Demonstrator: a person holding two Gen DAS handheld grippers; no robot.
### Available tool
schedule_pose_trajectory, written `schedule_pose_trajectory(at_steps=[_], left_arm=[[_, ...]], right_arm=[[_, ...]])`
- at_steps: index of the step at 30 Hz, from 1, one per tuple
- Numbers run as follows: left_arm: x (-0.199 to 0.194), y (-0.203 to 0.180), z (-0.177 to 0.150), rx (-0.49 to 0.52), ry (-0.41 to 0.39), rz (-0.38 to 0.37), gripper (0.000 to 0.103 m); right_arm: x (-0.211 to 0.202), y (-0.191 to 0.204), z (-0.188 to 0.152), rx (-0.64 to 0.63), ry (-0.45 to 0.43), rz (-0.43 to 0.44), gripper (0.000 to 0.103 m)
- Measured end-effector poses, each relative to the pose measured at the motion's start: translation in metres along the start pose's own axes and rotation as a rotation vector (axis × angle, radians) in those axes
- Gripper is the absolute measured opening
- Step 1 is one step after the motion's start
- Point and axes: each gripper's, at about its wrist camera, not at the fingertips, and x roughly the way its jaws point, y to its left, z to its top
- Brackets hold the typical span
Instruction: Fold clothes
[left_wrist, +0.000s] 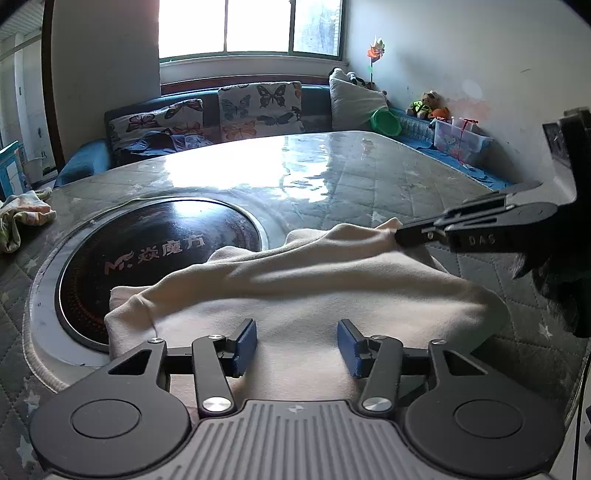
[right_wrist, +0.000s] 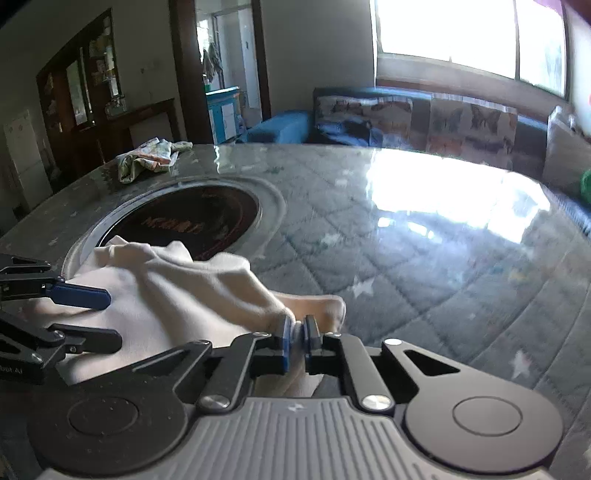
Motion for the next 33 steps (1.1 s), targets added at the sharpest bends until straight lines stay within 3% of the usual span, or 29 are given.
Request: schedule_pose_trajectory(at_steps=[6, 10, 17, 25, 33], left_arm=[[0.000, 0.001, 0.000, -0.002, 0.003, -0.011, 0.056], [-0.004, 0.011, 0.008, -0.019, -0.008, -0.015, 0.055], [0.013, 0.044, 0.033, -0.106, -0.003, -0.016, 0.037], [0.046, 0.058, 0.045, -0.158, 0.029, -0.004, 0.036], [0.041, 0.055, 0.044, -0.150, -0.008, 0.006, 0.037]], right_arm=[[0.012, -0.002, -0.002, -0.018, 0.029, -0.027, 0.006], [0.004, -0.001, 0.008, -0.014, 0.013, -0.011, 0.014], [0.011, 0.012, 0.028, 0.001, 0.008, 0.109, 0.015], [0.040, 0.030, 0.037, -0.012, 0.040, 0.149, 0.015], [0.041, 0.032, 0.037, -0.011, 0.030, 0.136, 0.015]])
